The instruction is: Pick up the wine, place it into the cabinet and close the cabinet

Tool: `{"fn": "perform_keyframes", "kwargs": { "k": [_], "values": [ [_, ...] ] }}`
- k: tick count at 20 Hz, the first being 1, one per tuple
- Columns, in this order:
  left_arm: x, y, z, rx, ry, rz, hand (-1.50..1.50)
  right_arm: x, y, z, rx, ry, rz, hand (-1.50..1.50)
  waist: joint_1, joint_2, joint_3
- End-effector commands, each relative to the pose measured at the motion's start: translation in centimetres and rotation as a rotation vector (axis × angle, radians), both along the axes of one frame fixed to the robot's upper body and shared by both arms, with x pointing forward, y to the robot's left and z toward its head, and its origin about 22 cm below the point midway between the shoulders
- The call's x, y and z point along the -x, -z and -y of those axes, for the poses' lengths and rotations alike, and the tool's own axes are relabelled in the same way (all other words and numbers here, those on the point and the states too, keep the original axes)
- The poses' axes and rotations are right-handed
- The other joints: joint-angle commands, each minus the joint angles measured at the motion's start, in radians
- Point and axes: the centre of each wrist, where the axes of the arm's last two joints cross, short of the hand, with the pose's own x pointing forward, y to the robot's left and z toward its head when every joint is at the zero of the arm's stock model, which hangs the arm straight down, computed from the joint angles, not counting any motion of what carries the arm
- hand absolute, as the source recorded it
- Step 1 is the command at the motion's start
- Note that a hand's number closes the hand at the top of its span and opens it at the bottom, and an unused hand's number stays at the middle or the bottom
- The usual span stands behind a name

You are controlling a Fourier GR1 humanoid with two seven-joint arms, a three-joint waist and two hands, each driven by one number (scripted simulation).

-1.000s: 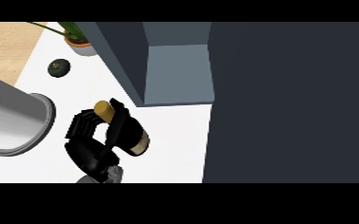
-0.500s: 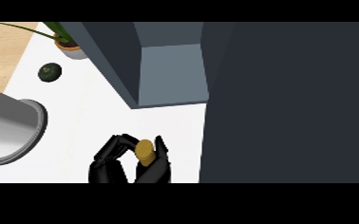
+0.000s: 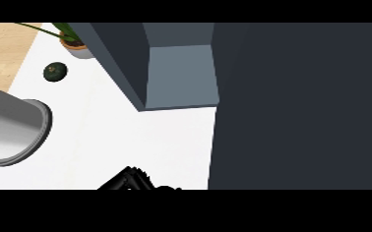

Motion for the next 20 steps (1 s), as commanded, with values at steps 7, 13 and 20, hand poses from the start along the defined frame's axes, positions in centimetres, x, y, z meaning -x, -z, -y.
{"fn": "perform_keyframes", "kwargs": {
  "k": [7, 13, 20],
  "values": [
    [0.4, -2.4, -0.2, 0.046, 0.099, 0.061, 1.5, 1.0, -0.5, 0.4, -0.012, 0.032, 0.015, -1.5, 0.011, 0.005, 0.007],
    [0.3, -2.6, 0.1, 0.044, 0.123, 0.085, 1.5, 0.7, -0.3, 0.4, -0.01, 0.059, 0.021, -1.5, 0.017, 0.008, 0.006],
    [-2.9, -3.6, 1.6, 0.052, 0.134, 0.097, 1.5, 0.8, -0.7, 0.8, -0.006, 0.048, 0.035, -1.5, -0.003, 0.013, 0.008]
  ]
}}
